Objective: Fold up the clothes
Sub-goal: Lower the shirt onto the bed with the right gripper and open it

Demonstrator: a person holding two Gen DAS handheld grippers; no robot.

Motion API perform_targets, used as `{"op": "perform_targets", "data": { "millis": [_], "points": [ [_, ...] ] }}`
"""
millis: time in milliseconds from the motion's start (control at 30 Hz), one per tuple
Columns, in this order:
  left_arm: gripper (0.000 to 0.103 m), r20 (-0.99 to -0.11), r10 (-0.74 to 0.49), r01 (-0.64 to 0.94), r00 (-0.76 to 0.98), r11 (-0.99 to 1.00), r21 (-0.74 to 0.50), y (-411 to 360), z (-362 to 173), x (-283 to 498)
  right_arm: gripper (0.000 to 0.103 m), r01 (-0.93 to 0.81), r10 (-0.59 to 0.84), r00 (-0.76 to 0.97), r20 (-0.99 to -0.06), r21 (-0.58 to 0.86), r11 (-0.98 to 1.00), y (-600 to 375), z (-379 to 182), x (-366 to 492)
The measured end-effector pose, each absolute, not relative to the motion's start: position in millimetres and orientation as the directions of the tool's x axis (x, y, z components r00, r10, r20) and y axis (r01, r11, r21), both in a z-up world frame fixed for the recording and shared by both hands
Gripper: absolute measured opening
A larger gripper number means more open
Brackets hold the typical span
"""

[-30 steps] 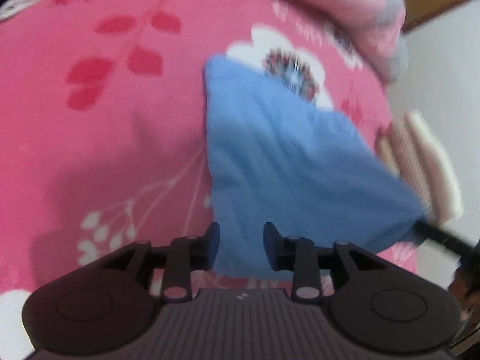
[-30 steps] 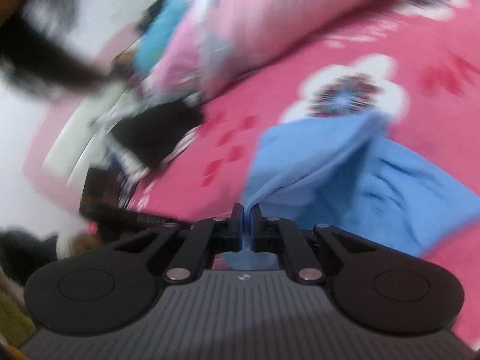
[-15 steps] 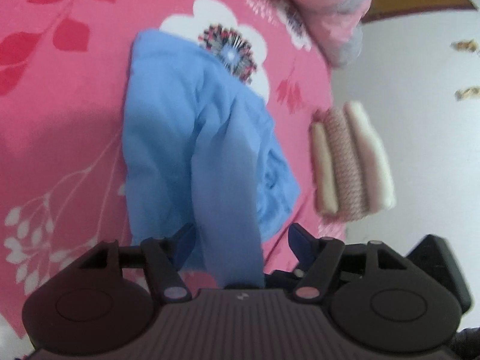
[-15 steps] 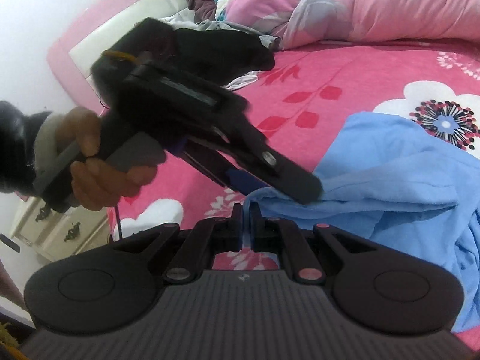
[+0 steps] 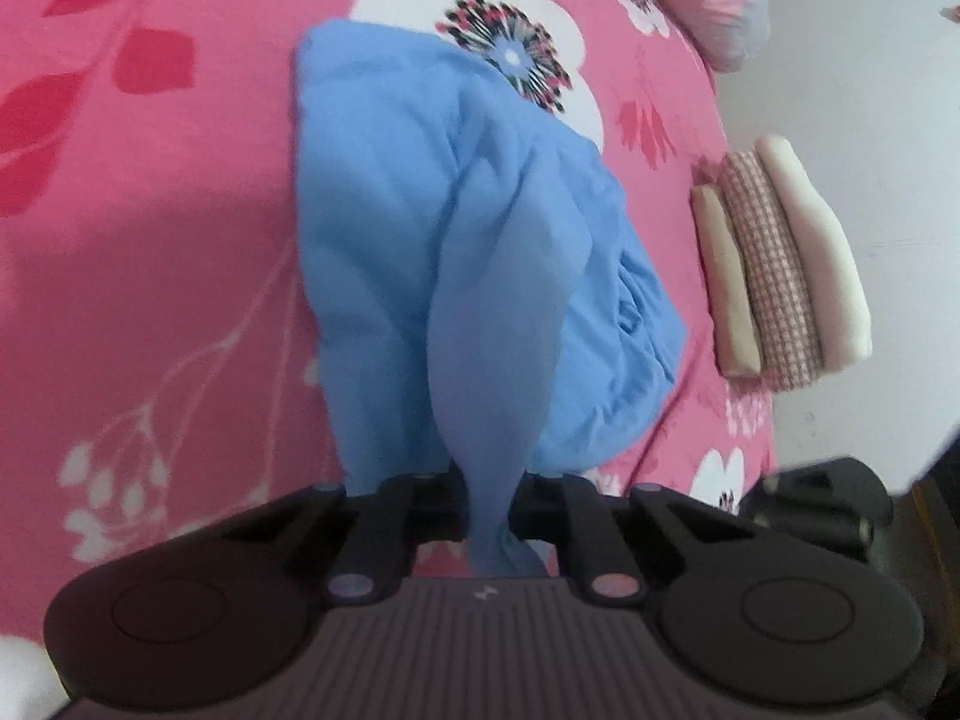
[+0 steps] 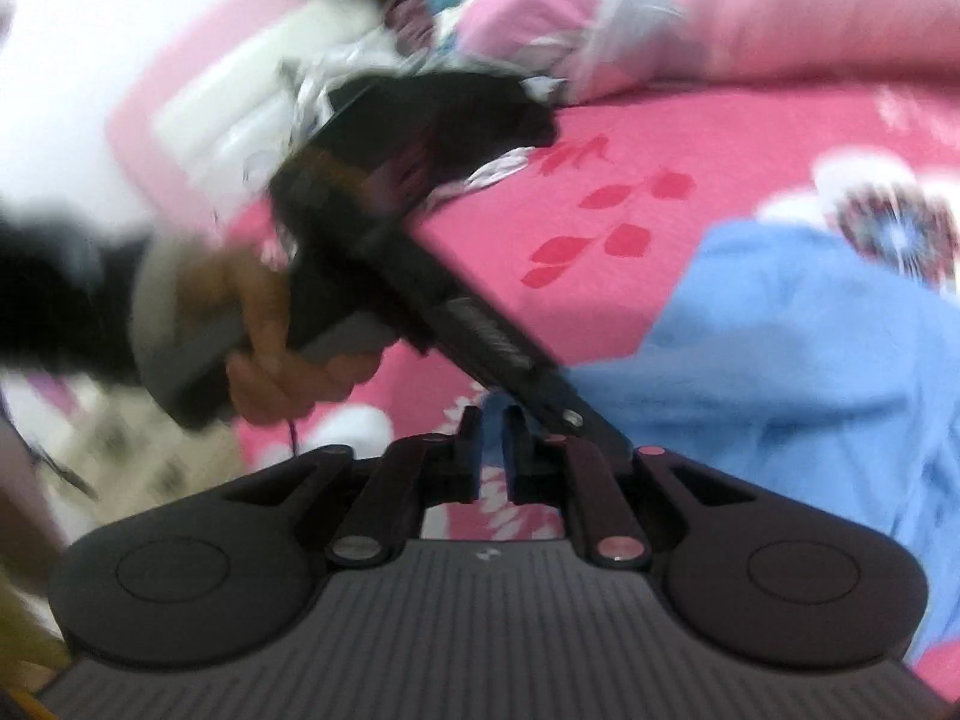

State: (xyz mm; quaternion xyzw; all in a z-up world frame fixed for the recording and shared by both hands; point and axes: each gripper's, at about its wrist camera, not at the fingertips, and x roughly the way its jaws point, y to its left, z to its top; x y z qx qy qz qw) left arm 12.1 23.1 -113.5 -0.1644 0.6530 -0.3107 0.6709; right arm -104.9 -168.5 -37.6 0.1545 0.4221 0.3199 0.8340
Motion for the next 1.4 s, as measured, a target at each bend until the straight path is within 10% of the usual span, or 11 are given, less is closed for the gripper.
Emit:
{"op": "perform_targets", "data": {
  "millis": [133, 400, 533, 633, 967, 1400],
  "points": [
    [0.01, -0.775, -0.63, 0.234, 0.04, 0.76, -0.606, 27, -99, 3, 0.043, 0.019, 0.605, 0.56, -0.567, 0.738, 0.674, -248, -73, -84],
    [0.01, -0.796, -0.589, 0.308, 0.136, 0.789, -0.532, 12, -80, -19, 0.047, 0.468, 0.632, 0.602, -0.489, 0.857, 0.217, -304, -183, -51],
    [0.01, -0.778, -0.601, 0.363, 0.18, 0.776, -0.516, 7, -76, -29, 0.044, 0.463, 0.63, 0.622, -0.466, 0.867, 0.185, -296, -190, -36],
    [0.01, -0.76, -0.614, 0.364, 0.211, 0.771, -0.522, 16, -77, -33, 0.008, 0.418, 0.609, 0.65, -0.454, 0.883, 0.212, -292, -185, -24],
    [0.009, -0.727, -0.614, 0.211, 0.308, 0.789, -0.577, 131, -72, -26, 0.006, 0.062, 0.649, 0.599, -0.469, 0.835, 0.547, -168, -102, 73],
    [0.009, -0.79, -0.557, 0.033, 0.257, 0.822, -0.569, 248, -139, -11, 0.005, -0.286, 0.612, 0.384, -0.691, 0.541, 0.791, 36, -137, 146]
  ]
}}
